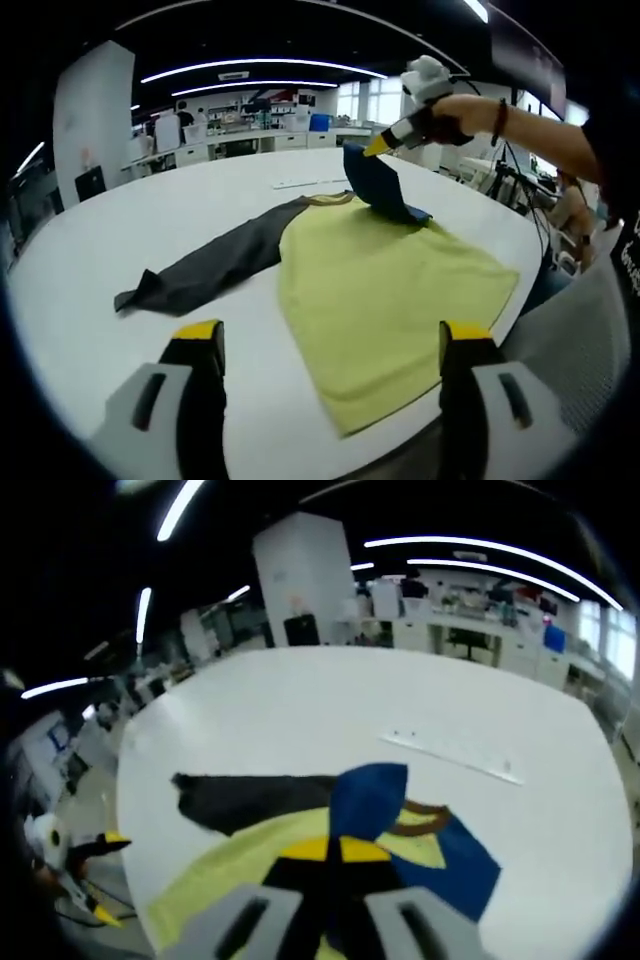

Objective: Fold the garment on the visible template until the final outline fits inside the template.

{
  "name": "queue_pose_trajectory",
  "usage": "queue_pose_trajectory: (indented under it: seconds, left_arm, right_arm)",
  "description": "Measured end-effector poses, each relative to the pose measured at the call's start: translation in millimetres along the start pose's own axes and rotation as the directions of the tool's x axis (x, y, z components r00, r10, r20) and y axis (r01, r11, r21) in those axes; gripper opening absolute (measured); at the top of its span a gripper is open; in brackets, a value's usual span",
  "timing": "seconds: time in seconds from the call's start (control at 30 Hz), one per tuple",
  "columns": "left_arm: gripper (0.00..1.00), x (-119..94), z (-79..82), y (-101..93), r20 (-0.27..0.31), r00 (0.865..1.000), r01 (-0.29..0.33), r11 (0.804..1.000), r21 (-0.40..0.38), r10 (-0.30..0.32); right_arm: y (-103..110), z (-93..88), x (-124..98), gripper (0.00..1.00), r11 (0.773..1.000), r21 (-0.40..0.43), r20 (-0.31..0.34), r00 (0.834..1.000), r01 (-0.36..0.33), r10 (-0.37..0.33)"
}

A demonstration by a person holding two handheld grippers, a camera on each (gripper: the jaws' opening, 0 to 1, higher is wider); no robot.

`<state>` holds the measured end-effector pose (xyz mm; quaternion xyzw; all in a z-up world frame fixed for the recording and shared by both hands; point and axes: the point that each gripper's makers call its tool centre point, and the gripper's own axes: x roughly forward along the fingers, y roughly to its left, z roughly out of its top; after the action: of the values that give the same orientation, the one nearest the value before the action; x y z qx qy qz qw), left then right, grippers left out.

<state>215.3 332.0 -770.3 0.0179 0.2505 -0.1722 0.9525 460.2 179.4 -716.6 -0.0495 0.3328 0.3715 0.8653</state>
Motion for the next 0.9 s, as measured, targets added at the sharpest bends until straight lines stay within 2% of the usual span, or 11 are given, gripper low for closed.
queue_pose_trajectory:
  seconds: [0.33, 0.47, 0.67, 0.9]
  left_arm:
    - [0.86, -1, 0.4, -0.2, -0.001, 1.0, -0.006, 1.0, -0.005, 0.006]
    - [0.86, -4, -1.0, -1.4, -0.008, 1.0, -0.007, 1.0, -0.005, 0.007]
    - [0.85, -4, -1.8, -1.9, -0.011, 1.0, -0.006, 1.0, -0.007, 0.006]
    - [0.85, -2, -3.5, -0.6, -0.018, 1.0, -0.006, 1.0, -0.006, 0.006]
  right_arm:
    - [20, -4.9, 7, 0.0, 1.0, -0.018, -0.01, 1.0, -0.016, 0.016]
    - [18, -6.1, 16, 0.0, 1.0, -0.016, -0.021, 1.0, -0.008, 0.008]
    - [27, -17.8, 26, 0.0, 1.0, 0.005, -0.036, 0.999, 0.007, -0.007]
    - [31, -29.4, 46, 0.0, 1.0, 0.008, -0.066, 0.998, 0.002, -0.002]
